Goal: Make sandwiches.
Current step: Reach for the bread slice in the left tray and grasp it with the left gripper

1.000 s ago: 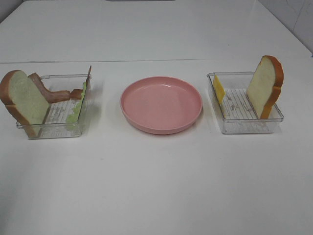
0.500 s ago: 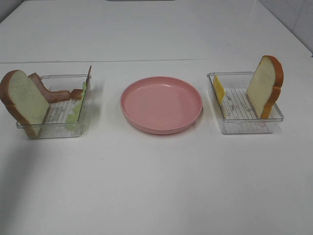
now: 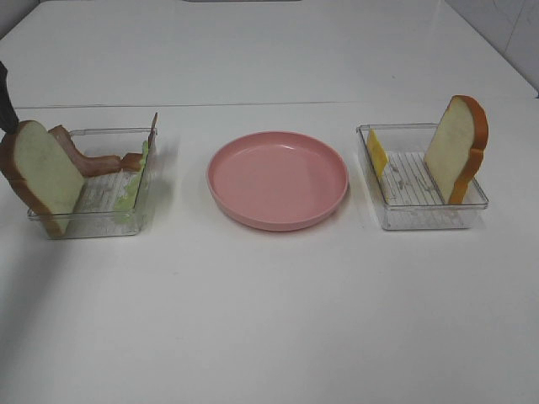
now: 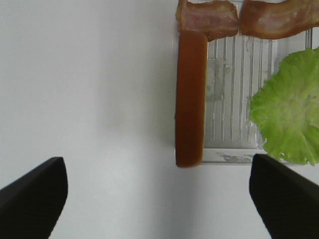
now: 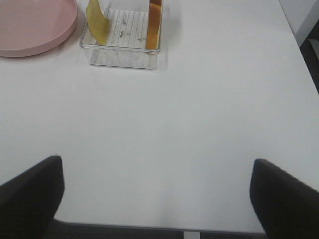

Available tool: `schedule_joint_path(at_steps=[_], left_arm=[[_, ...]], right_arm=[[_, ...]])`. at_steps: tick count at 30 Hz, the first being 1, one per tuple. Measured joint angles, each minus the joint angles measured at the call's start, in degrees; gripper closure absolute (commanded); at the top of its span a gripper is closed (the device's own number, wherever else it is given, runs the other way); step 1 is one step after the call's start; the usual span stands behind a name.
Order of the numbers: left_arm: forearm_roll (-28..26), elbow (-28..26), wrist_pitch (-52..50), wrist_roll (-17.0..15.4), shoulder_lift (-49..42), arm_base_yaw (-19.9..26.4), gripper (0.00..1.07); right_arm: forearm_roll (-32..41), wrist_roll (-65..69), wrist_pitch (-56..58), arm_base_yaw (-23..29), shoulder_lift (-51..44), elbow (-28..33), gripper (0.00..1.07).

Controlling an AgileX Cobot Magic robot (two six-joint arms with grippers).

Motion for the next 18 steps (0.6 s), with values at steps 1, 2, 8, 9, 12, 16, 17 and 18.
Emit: schedule_joint_path(at_steps=[1,2,8,9,12,16,17,18], left_arm=[[0.00,0.00,0.00,0.00,0.00,0.00,0.16],[-0.69,-1.55,-0.06,0.52,2.52,0.00,0.16],[-4.18,-4.81,-2.41,2.46,9.11,0.00,0.16],[-5.10,-5.10,-2.92,3.21,9.85,0.00,0.16],[-8.37,-6.42,-4.07,5.27,13.29,0.00,0.16],[-9.00,-7.05,-4.13,5.73,15.18,0.00,0.16],[-9.05,-7.16,-4.13,5.79,15.64,0.00,0.17],[-9.05,-7.16,-4.13,5.79,15.64,0.00,0.17]], right_arm=[[0.00,0.00,0.00,0.00,0.00,0.00,0.09],[0.00,0.00,0.00,0.00,0.00,0.00,0.09],[0.00,0.00,0.00,0.00,0.00,0.00,0.09],[0.00,0.00,0.00,0.00,0.00,0.00,0.09],[0.00,0.00,0.00,0.00,0.00,0.00,0.09],[0.00,0.00,0.00,0.00,0.00,0.00,0.09],[0.00,0.00,0.00,0.00,0.00,0.00,0.09],[0.00,0.00,0.00,0.00,0.00,0.00,0.09]])
